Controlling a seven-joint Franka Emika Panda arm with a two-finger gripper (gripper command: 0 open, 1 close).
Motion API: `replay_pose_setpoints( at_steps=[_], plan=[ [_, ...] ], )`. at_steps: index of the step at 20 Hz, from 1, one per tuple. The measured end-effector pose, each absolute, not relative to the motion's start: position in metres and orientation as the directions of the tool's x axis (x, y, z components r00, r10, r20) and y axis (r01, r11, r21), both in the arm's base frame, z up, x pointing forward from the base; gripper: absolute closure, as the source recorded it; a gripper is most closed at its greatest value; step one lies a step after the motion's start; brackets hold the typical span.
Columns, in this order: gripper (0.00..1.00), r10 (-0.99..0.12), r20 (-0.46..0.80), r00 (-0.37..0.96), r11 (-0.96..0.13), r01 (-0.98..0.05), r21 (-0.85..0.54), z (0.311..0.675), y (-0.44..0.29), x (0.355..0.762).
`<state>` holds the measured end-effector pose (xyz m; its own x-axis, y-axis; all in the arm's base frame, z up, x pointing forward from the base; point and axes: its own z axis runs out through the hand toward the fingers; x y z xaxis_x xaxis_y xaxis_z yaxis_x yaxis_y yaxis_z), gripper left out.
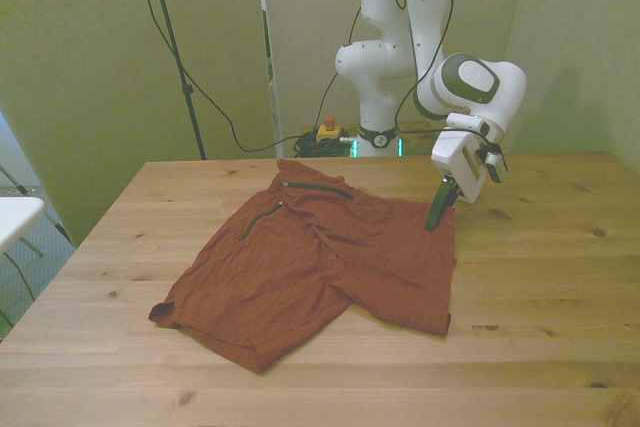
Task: Fold the shorts
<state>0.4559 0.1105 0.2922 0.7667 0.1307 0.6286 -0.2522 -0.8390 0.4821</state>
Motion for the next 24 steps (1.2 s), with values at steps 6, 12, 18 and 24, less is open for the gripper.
replay_pose_setpoints(
  at_steps=[6,12,18,24],
  plan=[
    [1.00,0.036,0.711,0.702,-0.847,-0.357,0.395,0.348,0.099,0.476],
    [1.00,-0.085,0.756,0.649,-0.811,-0.486,0.326,0.394,0.028,0.492],
    [1.00,-0.224,0.787,0.574,-0.755,-0.613,0.232,0.441,-0.071,0.511],
    [1.00,-0.313,0.784,0.536,-0.707,-0.683,0.185,0.459,-0.135,0.531]
  ],
)
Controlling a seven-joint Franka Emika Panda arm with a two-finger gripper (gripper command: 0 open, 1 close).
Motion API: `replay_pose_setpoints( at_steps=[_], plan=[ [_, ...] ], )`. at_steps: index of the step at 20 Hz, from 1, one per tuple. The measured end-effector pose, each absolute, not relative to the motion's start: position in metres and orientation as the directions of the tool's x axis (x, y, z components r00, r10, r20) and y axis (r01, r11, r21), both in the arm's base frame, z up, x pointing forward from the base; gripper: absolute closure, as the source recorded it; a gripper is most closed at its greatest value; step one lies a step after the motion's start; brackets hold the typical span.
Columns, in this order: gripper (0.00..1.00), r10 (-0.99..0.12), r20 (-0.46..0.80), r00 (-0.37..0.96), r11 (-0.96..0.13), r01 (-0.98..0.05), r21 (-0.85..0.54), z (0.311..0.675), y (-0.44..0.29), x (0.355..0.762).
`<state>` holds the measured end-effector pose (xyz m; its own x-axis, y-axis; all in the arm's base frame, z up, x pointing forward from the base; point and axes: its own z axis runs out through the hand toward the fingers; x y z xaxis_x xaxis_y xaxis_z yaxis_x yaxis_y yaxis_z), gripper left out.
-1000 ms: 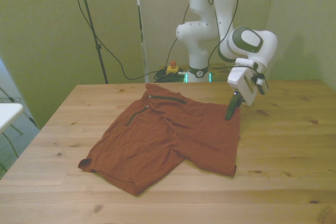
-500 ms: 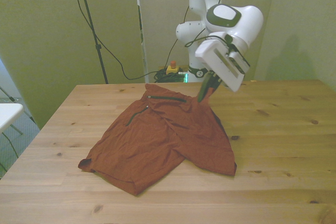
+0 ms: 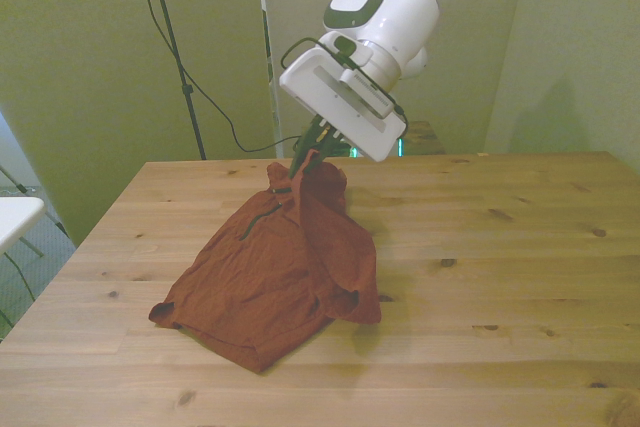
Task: Fold the shorts
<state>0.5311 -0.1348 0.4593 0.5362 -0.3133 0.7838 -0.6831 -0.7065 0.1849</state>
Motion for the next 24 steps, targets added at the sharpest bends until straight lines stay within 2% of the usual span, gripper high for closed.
replay_pose_setpoints(
  at_steps=[5,10,11,14,20,24],
  plan=[
    [1.00,-0.390,0.772,0.501,-0.650,-0.744,0.154,0.466,-0.210,0.547],
    [1.00,-0.439,0.757,0.484,-0.616,-0.776,0.140,0.461,-0.253,0.553],
    [0.00,-0.450,0.753,0.481,-0.608,-0.782,0.136,0.461,-0.259,0.553],
    [0.00,-0.512,0.731,0.451,-0.591,-0.802,0.081,0.457,-0.280,0.554],
    [0.00,-0.683,0.592,0.428,-0.608,-0.782,-0.137,0.409,-0.315,0.548],
    [0.00,-0.756,0.491,0.433,-0.607,-0.745,-0.277,0.420,-0.323,0.564]
  ],
)
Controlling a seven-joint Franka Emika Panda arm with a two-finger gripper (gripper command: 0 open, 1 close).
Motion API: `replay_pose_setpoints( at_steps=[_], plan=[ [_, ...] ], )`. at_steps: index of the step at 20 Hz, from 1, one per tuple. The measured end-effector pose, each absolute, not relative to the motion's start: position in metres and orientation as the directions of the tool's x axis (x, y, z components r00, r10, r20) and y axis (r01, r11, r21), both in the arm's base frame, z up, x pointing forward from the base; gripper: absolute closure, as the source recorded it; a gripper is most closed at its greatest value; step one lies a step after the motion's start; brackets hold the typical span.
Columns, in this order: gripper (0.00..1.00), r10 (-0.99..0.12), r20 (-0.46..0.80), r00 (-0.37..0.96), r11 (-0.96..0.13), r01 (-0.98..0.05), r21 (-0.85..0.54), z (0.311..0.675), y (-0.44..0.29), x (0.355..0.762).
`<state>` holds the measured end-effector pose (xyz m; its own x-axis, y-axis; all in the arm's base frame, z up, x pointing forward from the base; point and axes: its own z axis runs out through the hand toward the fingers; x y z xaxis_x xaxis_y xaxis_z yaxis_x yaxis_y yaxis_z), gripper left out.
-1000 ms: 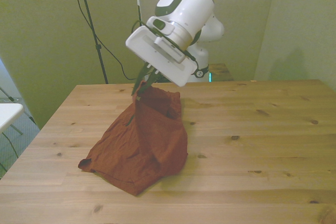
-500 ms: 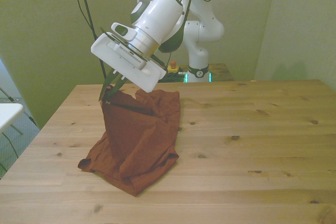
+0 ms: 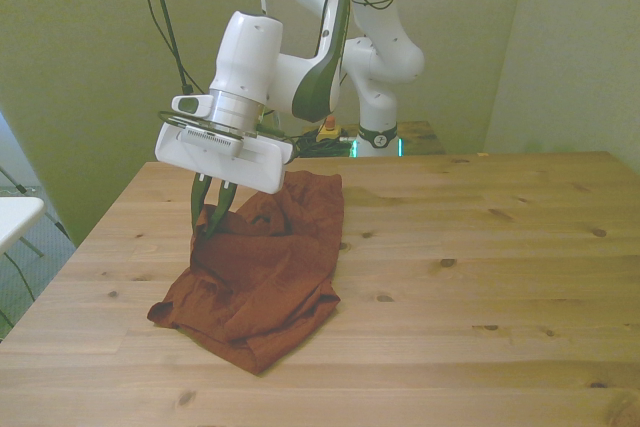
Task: Fold the shorts
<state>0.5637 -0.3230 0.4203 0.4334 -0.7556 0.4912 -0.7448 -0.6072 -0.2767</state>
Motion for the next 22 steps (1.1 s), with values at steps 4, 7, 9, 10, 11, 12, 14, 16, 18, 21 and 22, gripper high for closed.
replay_pose_setpoints(
  at_steps=[4,7,9,10,11,12,14,16,18,21,22],
  plan=[
    [0.00,-0.792,0.359,0.494,-0.610,-0.672,-0.420,0.465,-0.345,0.565],
    [0.00,-0.778,0.259,0.573,-0.615,-0.607,-0.503,0.475,-0.358,0.552],
    [0.00,-0.759,0.215,0.615,-0.619,-0.578,-0.531,0.474,-0.352,0.550],
    [0.00,-0.751,0.200,0.630,-0.621,-0.570,-0.537,0.475,-0.344,0.552],
    [0.00,-0.744,0.186,0.642,-0.622,-0.565,-0.542,0.477,-0.333,0.555],
    [0.00,-0.735,0.177,0.654,-0.628,-0.560,-0.540,0.481,-0.321,0.557],
    [0.00,-0.720,0.166,0.674,-0.640,-0.553,-0.533,0.489,-0.297,0.557],
    [0.00,-0.706,0.111,0.699,-0.638,-0.561,-0.528,0.495,-0.273,0.549],
    [0.00,-0.688,0.042,0.724,-0.634,-0.572,-0.519,0.500,-0.251,0.533],
    [0.00,-0.664,-0.007,0.747,-0.645,-0.578,-0.500,0.499,-0.219,0.499],
    [0.00,-0.664,-0.018,0.747,-0.647,-0.586,-0.488,0.497,-0.205,0.485]
  ],
)
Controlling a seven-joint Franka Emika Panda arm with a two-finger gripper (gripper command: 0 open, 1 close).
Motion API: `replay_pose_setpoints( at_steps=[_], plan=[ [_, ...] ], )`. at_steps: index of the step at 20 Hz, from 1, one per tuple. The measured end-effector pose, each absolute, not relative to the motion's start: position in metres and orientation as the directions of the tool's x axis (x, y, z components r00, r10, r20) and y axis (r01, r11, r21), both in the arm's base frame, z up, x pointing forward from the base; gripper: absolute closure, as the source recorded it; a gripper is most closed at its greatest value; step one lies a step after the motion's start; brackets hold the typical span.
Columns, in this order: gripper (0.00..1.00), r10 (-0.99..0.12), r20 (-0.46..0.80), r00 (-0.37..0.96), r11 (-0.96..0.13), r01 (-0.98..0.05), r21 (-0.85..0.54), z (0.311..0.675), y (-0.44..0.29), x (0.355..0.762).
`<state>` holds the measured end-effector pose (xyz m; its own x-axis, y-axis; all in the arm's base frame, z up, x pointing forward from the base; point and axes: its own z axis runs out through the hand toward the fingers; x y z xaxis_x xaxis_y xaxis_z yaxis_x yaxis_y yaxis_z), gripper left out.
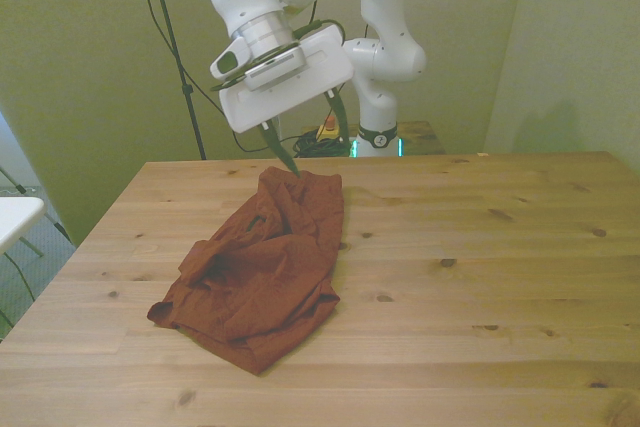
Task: Fold the shorts
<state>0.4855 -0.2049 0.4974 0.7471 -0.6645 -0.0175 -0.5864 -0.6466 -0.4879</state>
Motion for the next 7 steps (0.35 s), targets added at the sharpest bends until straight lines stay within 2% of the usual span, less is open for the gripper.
replay_pose_setpoints(
  at_steps=[7],
  plan=[
    [0.00,-0.825,0.059,0.563,-0.544,-0.761,-0.353,0.482,-0.112,0.417]
  ],
)
